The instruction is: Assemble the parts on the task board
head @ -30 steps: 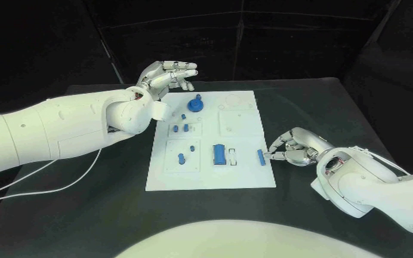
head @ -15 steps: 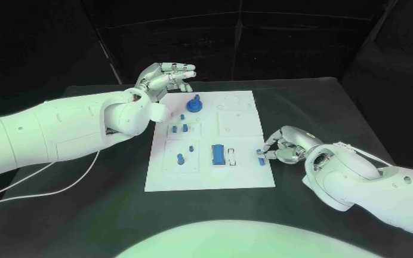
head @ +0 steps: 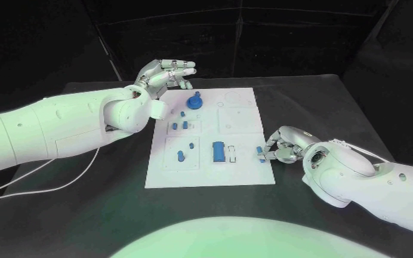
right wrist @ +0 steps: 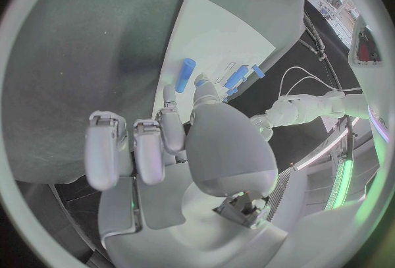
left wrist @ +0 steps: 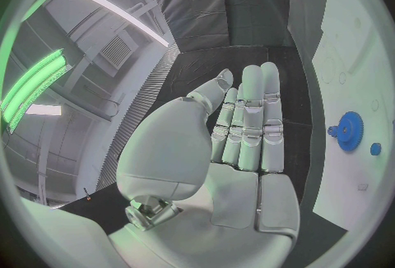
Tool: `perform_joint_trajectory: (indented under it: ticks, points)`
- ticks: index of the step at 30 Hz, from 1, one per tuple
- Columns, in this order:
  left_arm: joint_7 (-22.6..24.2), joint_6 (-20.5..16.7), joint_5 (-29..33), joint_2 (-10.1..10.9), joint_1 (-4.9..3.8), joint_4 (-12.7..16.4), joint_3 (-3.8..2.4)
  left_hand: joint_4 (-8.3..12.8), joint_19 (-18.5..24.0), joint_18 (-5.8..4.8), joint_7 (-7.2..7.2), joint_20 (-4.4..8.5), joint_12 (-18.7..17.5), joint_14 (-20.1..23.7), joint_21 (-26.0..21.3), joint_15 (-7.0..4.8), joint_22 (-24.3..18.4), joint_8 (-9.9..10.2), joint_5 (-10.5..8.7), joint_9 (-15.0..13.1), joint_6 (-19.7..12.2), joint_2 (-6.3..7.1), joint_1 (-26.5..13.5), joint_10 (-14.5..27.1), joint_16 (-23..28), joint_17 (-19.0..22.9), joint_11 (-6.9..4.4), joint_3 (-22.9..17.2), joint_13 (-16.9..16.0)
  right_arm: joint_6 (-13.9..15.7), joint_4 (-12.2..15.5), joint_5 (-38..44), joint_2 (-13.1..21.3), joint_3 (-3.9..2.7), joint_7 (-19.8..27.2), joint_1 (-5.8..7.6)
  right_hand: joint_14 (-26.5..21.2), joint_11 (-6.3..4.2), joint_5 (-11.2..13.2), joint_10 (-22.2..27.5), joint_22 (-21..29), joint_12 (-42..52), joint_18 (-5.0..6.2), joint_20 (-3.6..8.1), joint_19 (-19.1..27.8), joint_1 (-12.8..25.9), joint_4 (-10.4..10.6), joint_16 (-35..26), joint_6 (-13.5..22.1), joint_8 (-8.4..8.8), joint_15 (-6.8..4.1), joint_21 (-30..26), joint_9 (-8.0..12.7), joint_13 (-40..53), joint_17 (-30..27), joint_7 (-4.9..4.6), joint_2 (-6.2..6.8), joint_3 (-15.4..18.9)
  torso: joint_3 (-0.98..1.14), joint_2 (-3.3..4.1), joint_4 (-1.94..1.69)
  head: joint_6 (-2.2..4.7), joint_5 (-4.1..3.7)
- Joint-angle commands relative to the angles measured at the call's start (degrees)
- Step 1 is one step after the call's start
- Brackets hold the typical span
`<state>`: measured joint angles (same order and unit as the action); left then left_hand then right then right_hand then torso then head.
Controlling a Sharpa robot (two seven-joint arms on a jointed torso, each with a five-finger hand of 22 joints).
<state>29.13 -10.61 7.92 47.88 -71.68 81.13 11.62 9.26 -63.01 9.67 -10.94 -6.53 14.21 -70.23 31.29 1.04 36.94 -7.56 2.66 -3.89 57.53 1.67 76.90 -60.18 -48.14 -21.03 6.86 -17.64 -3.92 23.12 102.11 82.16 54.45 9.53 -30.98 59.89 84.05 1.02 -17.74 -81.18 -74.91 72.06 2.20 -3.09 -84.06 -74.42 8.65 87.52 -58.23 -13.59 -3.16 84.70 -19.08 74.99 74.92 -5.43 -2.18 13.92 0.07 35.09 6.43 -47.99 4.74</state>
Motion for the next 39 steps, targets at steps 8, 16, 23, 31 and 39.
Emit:
perform_joint_trajectory:
  ticks: [8,16,23,31,39]
  points:
    - [0.28,0.7,0.08,0.15,-0.07,0.19,-0.05,0.01,-0.05,0.65,-0.11,-0.42,0.26,0.0,-0.31,0.45,-0.06,0.12,0.09,0.07,-0.42,-0.43,-0.16,0.33,0.38,0.08,-0.02,0.24,0.02,-4.33,-0.39,3.77,-1.38,-0.01,-1.57,0.03,4.96,-0.48,-0.11,-0.85,-6.39,1.23,-0.16,-0.01,-2.16,-3.59,-2.1,-0.13,-1.14,-0.3,-0.11,-0.16,-0.39,2.45,10.41,0.34,-0.29,-0.44,0.02,-0.07,0.02,-0.21,0.11]
    - [0.29,0.67,0.08,0.18,-0.08,0.09,-0.05,0.01,-0.05,0.65,-0.11,-0.42,0.26,0.0,-0.31,0.45,-0.06,0.12,0.09,0.07,-0.42,-0.43,-0.16,0.33,0.38,0.08,-0.02,0.24,0.02,-5.9,-1.22,7.34,-2.56,0.0,-2.36,-0.01,4.97,-0.73,4.79,-0.85,-6.47,1.36,-0.18,0.26,-2.17,-6.73,-4.05,-0.12,-1.61,-0.43,-0.35,-0.15,-0.72,2.64,10.48,0.58,-1.36,-2.13,-0.02,-0.1,-0.1,-0.32,0.06]
    - [0.23,0.63,0.08,0.22,-0.08,-0.1,-0.05,0.01,-0.05,0.65,-0.11,-0.42,0.26,0.0,-0.31,0.45,-0.06,0.12,0.09,0.07,-0.42,-0.43,-0.16,0.33,0.38,0.08,-0.02,0.24,0.02,-8.22,-2.26,12.66,-3.66,0.02,-3.38,-0.01,4.93,-0.65,5.91,-0.47,-6.37,0.93,-0.16,0.32,-2.1,-8.63,-5.42,-0.24,-1.16,0.01,-0.34,-0.24,-0.66,2.44,10.31,0.4,-1.69,-3.93,-0.04,-0.1,-0.11,-0.51,0.41]
    - [-0.03,0.79,0.08,0.39,-0.1,0.03,-0.05,0.1,-0.06,0.67,-0.12,-0.43,0.31,0.02,-0.37,0.43,-0.1,0.12,0.09,0.06,-0.48,-0.35,-0.04,0.4,0.4,0.1,-0.02,0.32,0.01,-10.73,-2.77,14.33,-4.31,0.03,-4.09,-0.02,4.93,-0.51,0.17,-0.18,-6.3,0.61,-0.14,0.11,-2.06,-7.56,-4.94,-0.27,-0.9,0.71,-0.12,-0.33,-0.4,2.32,10.32,0.24,-1.6,-5.65,-0.05,-0.07,-0.13,-0.64,0.75]
    - [-0.18,0.86,0.08,0.44,-0.11,0.08,-0.05,0.1,-0.06,0.67,-0.12,-0.43,0.31,0.02,-0.37,0.43,-0.1,0.12,0.09,0.06,-0.48,-0.35,-0.04,0.4,0.4,0.1,-0.02,0.32,0.01,-10.7,-2.15,13.28,-4.35,0.03,-4.13,-0.02,4.97,-0.92,-7.65,-0.15,-6.55,0.56,-0.18,0.42,-2.2,-7.36,-4.28,-0.19,-1.46,1.24,-0.5,-0.19,-0.21,2.4,10.5,0.65,-2.35,-10.8,0.0,-0.11,0.02,-0.82,0.63]
